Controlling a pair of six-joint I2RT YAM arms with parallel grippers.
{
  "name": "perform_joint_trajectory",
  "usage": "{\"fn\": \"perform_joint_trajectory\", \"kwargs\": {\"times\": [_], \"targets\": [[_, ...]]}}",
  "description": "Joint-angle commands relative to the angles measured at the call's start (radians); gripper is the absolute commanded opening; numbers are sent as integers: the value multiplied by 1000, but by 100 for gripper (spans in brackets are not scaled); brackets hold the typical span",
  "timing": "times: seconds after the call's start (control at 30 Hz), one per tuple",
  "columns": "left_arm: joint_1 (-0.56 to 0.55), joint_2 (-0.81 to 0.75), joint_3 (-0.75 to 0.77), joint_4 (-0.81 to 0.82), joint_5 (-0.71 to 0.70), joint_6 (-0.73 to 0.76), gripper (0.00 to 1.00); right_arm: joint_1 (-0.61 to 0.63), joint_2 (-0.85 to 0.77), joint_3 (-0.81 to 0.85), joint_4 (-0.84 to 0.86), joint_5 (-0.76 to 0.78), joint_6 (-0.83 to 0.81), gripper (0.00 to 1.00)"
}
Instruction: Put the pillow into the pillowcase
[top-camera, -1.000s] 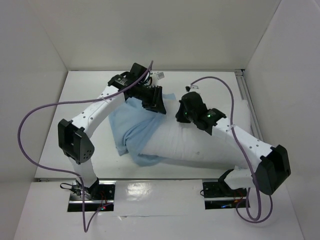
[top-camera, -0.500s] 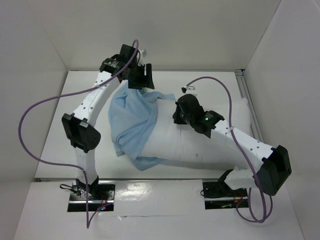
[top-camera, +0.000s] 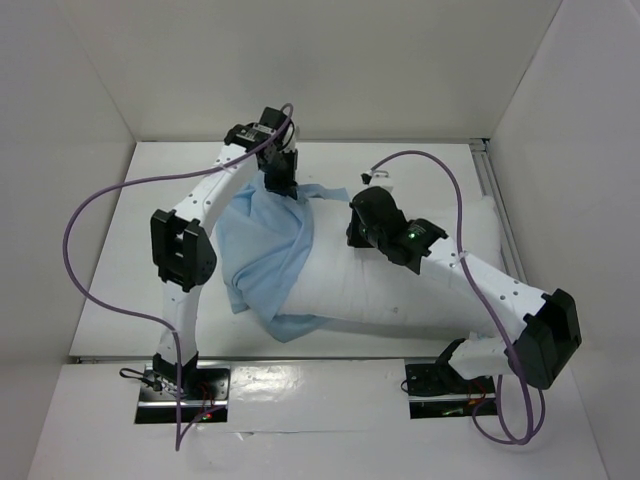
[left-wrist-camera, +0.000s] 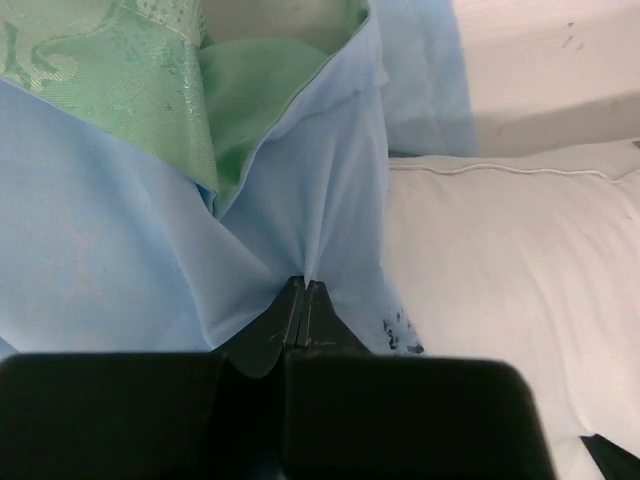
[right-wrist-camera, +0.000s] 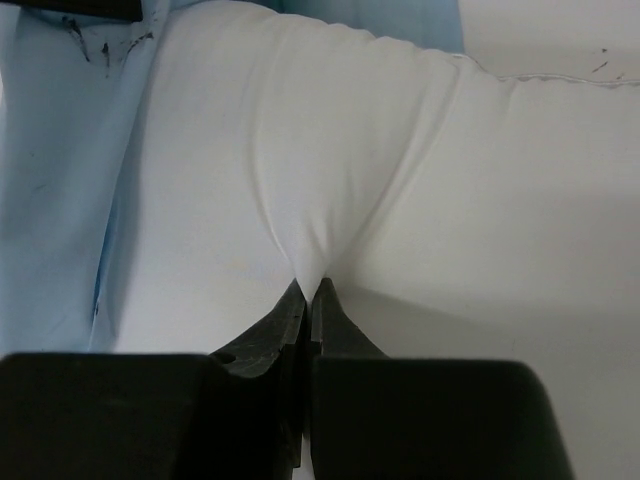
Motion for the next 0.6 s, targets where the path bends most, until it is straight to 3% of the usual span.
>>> {"fn": "perform_joint_trajectory", "kwargs": {"times": [0.0, 0.2, 0.33, 0.57], "targets": [[-5, -54, 60, -1, 93, 17, 0, 25, 1, 66, -16, 23, -5, 0], [-55, -112, 151, 77, 258, 17, 0, 48, -8, 104, -27, 32, -14, 0], [-98, -86, 211, 118, 386, -30, 0, 137, 47, 142, -27, 56, -14, 0], [-152, -86, 128, 250, 488, -92, 0, 211, 52, 164, -38, 182, 30, 0]]}}
